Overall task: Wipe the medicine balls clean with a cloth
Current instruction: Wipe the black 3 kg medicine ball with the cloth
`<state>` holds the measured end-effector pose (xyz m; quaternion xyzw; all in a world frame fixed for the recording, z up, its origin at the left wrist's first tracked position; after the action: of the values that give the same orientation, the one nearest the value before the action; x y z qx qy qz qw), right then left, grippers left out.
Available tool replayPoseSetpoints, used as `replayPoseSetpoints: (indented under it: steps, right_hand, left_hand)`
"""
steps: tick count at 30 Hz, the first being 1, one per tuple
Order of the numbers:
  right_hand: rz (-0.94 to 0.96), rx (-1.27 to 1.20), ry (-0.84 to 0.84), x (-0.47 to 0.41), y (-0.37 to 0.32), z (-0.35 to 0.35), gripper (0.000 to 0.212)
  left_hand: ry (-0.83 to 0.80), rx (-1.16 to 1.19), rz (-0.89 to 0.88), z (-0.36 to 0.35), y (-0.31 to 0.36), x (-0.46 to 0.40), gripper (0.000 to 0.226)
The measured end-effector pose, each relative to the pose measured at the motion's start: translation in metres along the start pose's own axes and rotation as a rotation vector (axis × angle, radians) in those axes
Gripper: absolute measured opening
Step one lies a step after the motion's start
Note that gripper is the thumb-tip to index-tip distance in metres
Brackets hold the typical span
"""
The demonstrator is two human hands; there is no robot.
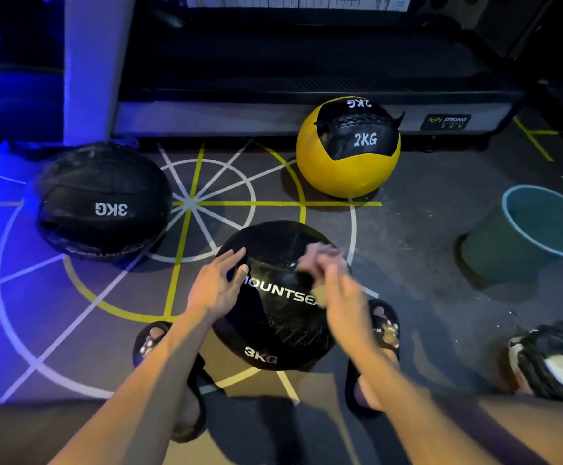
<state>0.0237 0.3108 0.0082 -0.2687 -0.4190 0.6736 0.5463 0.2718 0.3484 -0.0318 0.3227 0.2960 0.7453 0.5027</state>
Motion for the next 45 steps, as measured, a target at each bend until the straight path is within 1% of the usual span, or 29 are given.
replayPoseSetpoints:
  steps: [2, 3, 4, 5, 7, 9, 11, 12, 14, 17, 19, 20, 22, 23, 25, 27, 30, 32, 33, 34, 35, 37, 38, 39, 40, 41, 42, 43, 45]
  right_hand:
    - [0.180, 0.255, -0.210, 0.021, -0.004, -0.042, 0.052]
    - [0.288, 0.427, -0.244, 0.025, -0.003, -0.052, 0.056]
    - [0.360, 0.556, -0.227, 0.023, 0.002, -0.055, 0.057]
    - [0.387, 0.621, -0.185, 0.016, 0.010, -0.052, 0.056]
    - [0.285, 0.591, -0.074, -0.006, 0.031, -0.039, 0.057]
    - [0.099, 0.447, 0.036, -0.029, 0.048, -0.026, 0.062]
    - [-0.007, 0.353, 0.104, -0.041, 0.050, -0.026, 0.058]
    - [-0.007, 0.319, 0.143, -0.041, 0.046, -0.027, 0.054]
    - [0.077, 0.272, 0.205, -0.033, 0.028, -0.028, 0.048]
    - [0.227, 0.248, 0.145, -0.018, 0.005, -0.025, 0.054]
    - [0.229, 0.267, 0.057, -0.015, 0.007, -0.023, 0.058]
    - [0.208, 0.295, 0.025, -0.016, 0.013, -0.023, 0.061]
    - [0.201, 0.377, 0.024, -0.023, 0.028, -0.020, 0.063]
    - [0.186, 0.404, 0.025, -0.027, 0.037, -0.019, 0.064]
    - [0.099, 0.428, -0.010, -0.039, 0.053, -0.017, 0.065]
    - [0.049, 0.439, -0.021, -0.050, 0.060, -0.018, 0.066]
    - [-0.046, 0.372, 0.080, -0.064, 0.060, -0.017, 0.068]
    - [-0.093, 0.351, 0.140, -0.070, 0.054, -0.020, 0.064]
    - [-0.046, 0.390, 0.161, -0.068, 0.042, -0.024, 0.060]
    - [0.066, 0.441, 0.174, -0.062, 0.025, -0.031, 0.056]
    - [0.243, 0.481, 0.162, -0.052, 0.006, -0.043, 0.053]
    - [0.678, 0.640, 0.039, -0.021, -0.020, -0.077, 0.047]
    - [0.858, 0.802, -0.047, -0.004, -0.020, -0.094, 0.048]
    - [0.979, 0.991, -0.135, 0.004, -0.012, -0.104, 0.052]
    - [1.043, 1.147, -0.206, 0.001, -0.004, -0.106, 0.057]
    - [1.058, 1.241, -0.237, -0.009, 0.002, -0.101, 0.062]
    - [1.014, 1.269, -0.245, -0.023, 0.004, -0.093, 0.066]
    - [0.926, 1.239, -0.214, -0.038, 0.000, -0.084, 0.069]
    - [0.688, 1.080, -0.124, -0.064, -0.006, -0.064, 0.068]
  left_hand:
    - [-0.008, 0.006, 0.005, 0.000, -0.002, -0.002, 0.052]
    - [-0.004, 0.001, 0.015, -0.001, -0.004, -0.002, 0.051]
    - [-0.001, -0.008, 0.020, -0.001, -0.007, -0.002, 0.050]
    - [-0.001, -0.012, 0.016, -0.001, -0.009, -0.001, 0.050]
    - [-0.016, -0.010, -0.001, -0.003, -0.008, 0.000, 0.050]
    - [-0.018, -0.003, -0.016, -0.007, -0.005, -0.001, 0.050]
    - [-0.003, -0.020, -0.014, -0.009, -0.001, -0.005, 0.050]
    - [0.005, -0.029, -0.006, -0.009, 0.000, -0.008, 0.049]
    - [0.016, -0.029, 0.016, -0.005, -0.002, -0.014, 0.049]
    - [0.008, -0.022, 0.000, -0.002, -0.005, -0.026, 0.050]
    - [0.021, 0.104, -0.001, 0.006, 0.000, -0.031, 0.046]
    - [0.017, 0.256, 0.036, 0.011, 0.000, -0.032, 0.044]
    - [-0.030, 0.550, 0.109, 0.014, -0.008, -0.032, 0.044]
    - [-0.055, 0.604, 0.117, 0.014, -0.013, -0.029, 0.046]
    - [-0.085, 0.535, 0.100, 0.008, -0.027, -0.022, 0.056]
    - [-0.075, 0.460, 0.087, 0.000, -0.034, -0.018, 0.063]
    - [-0.039, 0.382, 0.062, -0.005, -0.025, -0.024, 0.065]
    - [-0.010, 0.308, 0.043, -0.007, -0.020, -0.028, 0.060]
    - [-0.001, 0.291, 0.049, -0.008, -0.021, -0.030, 0.057]
    - [0.006, 0.285, 0.056, -0.007, -0.023, -0.031, 0.056]
    - [0.009, 0.291, 0.059, -0.007, -0.025, -0.032, 0.055]
    - [0.015, 0.297, 0.035, -0.006, -0.026, -0.034, 0.051]
    - [0.015, 0.294, 0.024, -0.007, -0.027, -0.035, 0.051]
    - [0.011, 0.293, 0.020, -0.007, -0.027, -0.035, 0.053]
    - [0.003, 0.287, 0.017, -0.007, -0.024, -0.034, 0.058]
    - [-0.012, 0.280, 0.013, -0.008, -0.021, -0.034, 0.060]
    - [-0.023, 0.270, 0.010, -0.008, -0.016, -0.036, 0.058]
    - [-0.033, 0.285, 0.009, -0.009, -0.015, -0.040, 0.051]
    - [-0.086, 0.433, 0.057, -0.010, -0.013, -0.045, 0.043]
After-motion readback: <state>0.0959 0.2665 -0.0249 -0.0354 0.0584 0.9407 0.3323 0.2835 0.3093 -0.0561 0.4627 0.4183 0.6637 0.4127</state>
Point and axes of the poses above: each hand's wrist, its own x-axis away from the middle knuckle, its own z-axis out of the back of the hand, y = z × x, the point moved 8 cm from there along -x, towards the middle knuckle, and after that the axes turned 10 degrees about x, right-handed, at the moved point
